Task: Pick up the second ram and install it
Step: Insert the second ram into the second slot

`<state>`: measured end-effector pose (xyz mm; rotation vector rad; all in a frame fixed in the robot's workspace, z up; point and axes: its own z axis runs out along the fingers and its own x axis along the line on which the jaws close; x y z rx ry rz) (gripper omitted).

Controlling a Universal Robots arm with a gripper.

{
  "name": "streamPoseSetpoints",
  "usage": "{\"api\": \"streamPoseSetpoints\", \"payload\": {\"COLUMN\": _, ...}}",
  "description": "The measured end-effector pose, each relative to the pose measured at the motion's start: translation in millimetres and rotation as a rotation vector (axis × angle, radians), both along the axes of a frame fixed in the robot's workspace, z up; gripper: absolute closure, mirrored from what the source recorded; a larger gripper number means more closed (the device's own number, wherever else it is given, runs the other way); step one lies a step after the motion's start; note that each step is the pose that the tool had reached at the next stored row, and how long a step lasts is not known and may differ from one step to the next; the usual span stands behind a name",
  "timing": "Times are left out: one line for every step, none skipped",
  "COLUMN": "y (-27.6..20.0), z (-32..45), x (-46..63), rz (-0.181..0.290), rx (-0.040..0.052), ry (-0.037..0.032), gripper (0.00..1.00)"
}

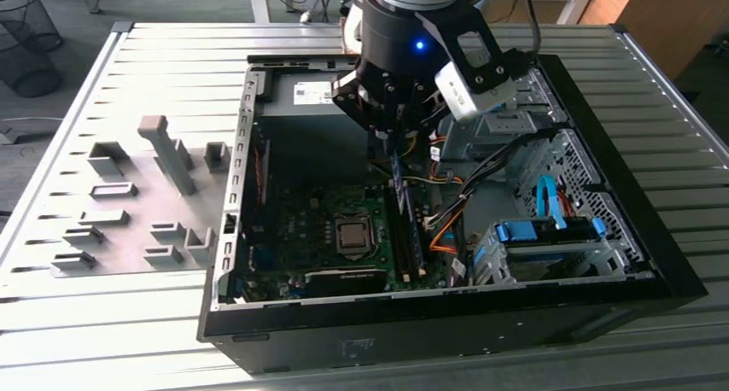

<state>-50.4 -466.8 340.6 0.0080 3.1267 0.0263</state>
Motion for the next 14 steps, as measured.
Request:
{"api": "streamPoseSetpoints", "payload": {"y": 0.0, "z": -1.3, "x": 0.0, "rz": 0.0, "rx": 0.0001, "ry": 0.0, "gripper": 0.86}}
{"api": "streamPoseSetpoints", "payload": {"y": 0.0, "z": -2.0, "x": 0.0, "rz": 0.0, "rx": 0.0, "ry": 0.0, "gripper": 0.86}}
{"api": "streamPoseSetpoints", "payload": {"y": 0.0, "z": -2.0, "x": 0.0, "rz": 0.0, "rx": -0.0002, "ry": 0.0001, "gripper": 0.86}}
{"api": "streamPoseSetpoints", "payload": {"y": 0.0, "z": -2.0, "x": 0.0, "rz": 0.0, "rx": -0.0002, "ry": 0.0, "gripper": 0.86}}
{"api": "streamPoseSetpoints", "payload": {"y": 0.0, "z": -2.0, "x": 0.0, "rz": 0.0, "rx": -0.0002, "ry": 0.0001, "gripper": 0.86}}
{"api": "streamPoseSetpoints", "payload": {"y": 0.0, "z": -2.4, "x": 0.0, "rz": 0.0, "rx": 0.0, "ry": 0.0, "gripper": 0.86}}
{"api": "streamPoseSetpoints", "payload": {"y": 0.0, "z": -2.6, "x": 0.0, "rz": 0.0, "rx": 0.0, "ry": 0.0, "gripper": 0.86}}
{"api": "streamPoseSetpoints", "payload": {"y": 0.0, "z": -2.6, "x": 0.0, "rz": 0.0, "rx": 0.0, "ry": 0.0, "gripper": 0.86}}
{"api": "streamPoseSetpoints", "payload": {"y": 0.0, "z": -2.6, "x": 0.0, "rz": 0.0, "rx": 0.0, "ry": 0.0, "gripper": 0.86}}
{"api": "streamPoseSetpoints", "payload": {"y": 0.0, "z": -2.6, "x": 0.0, "rz": 0.0, "rx": 0.0, "ry": 0.0, "gripper": 0.86}}
{"api": "streamPoseSetpoints", "payload": {"y": 0.0, "z": -2.6, "x": 0.0, "rz": 0.0, "rx": 0.0, "ry": 0.0, "gripper": 0.86}}
{"api": "streamPoseSetpoints", "payload": {"y": 0.0, "z": -2.7, "x": 0.0, "rz": 0.0, "rx": 0.0, "ry": 0.0, "gripper": 0.86}}
{"api": "streamPoseSetpoints", "payload": {"y": 0.0, "z": -2.7, "x": 0.0, "rz": 0.0, "rx": 0.0, "ry": 0.0, "gripper": 0.86}}
{"api": "streamPoseSetpoints", "payload": {"y": 0.0, "z": -2.7, "x": 0.0, "rz": 0.0, "rx": 0.0, "ry": 0.0, "gripper": 0.86}}
